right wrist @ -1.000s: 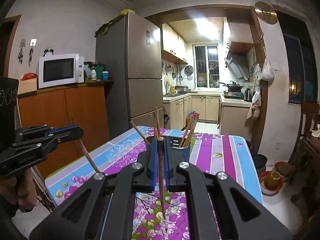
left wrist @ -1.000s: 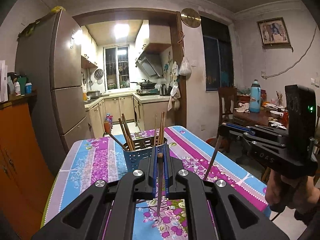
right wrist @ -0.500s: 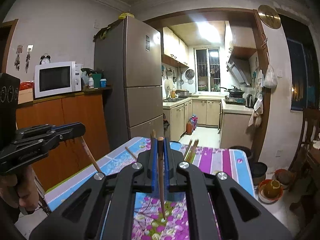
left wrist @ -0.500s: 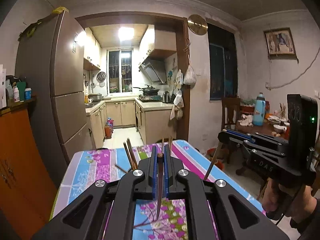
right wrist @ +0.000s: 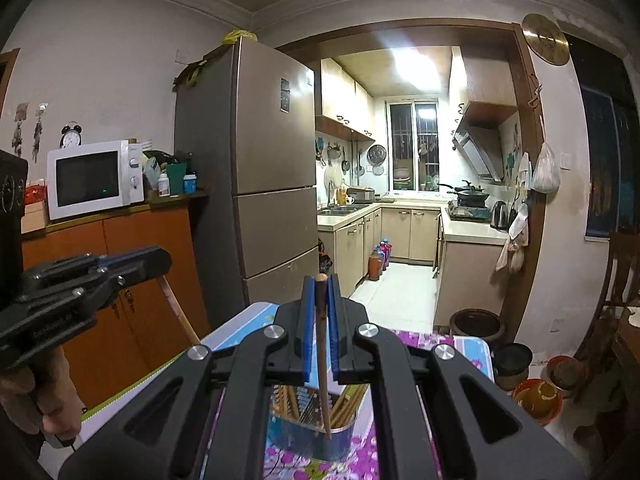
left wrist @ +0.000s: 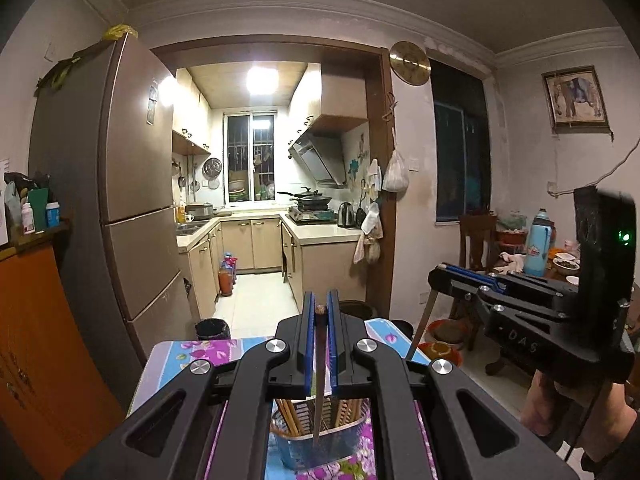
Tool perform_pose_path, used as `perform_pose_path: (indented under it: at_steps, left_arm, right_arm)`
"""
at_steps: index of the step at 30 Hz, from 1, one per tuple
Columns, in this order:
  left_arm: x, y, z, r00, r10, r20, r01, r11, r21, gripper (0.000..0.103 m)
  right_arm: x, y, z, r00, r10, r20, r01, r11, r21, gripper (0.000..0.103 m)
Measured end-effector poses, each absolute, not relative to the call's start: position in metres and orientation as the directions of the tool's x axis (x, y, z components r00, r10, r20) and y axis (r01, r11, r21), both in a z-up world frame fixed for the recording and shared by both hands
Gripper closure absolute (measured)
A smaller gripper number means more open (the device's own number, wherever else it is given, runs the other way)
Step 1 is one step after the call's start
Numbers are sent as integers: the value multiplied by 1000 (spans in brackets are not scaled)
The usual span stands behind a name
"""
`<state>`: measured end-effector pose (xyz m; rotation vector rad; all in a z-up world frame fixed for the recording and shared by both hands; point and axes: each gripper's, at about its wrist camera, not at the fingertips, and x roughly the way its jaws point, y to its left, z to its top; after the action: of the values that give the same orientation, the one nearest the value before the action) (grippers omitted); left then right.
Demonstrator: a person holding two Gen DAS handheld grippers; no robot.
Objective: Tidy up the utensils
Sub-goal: 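Lower the held chopsticks upright into the holder with both tools, then open both tools to release the chopsticks into the holder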
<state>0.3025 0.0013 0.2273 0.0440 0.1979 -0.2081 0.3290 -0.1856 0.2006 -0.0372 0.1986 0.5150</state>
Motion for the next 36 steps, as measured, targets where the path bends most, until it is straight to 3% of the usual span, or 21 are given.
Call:
perform_pose_path:
  at_steps: [11, 36]
  left_arm:
    - [353, -1, 216, 954, -195, -227, 204, 979, 16, 96]
    - [427, 19, 153, 908, -181, -377, 181, 983, -38, 96]
  right_arm:
    - [370, -172, 197, 838, 504, -209, -511, 859, 20, 98]
    - [428, -161, 140, 783, 500, -369, -503, 859, 95, 98]
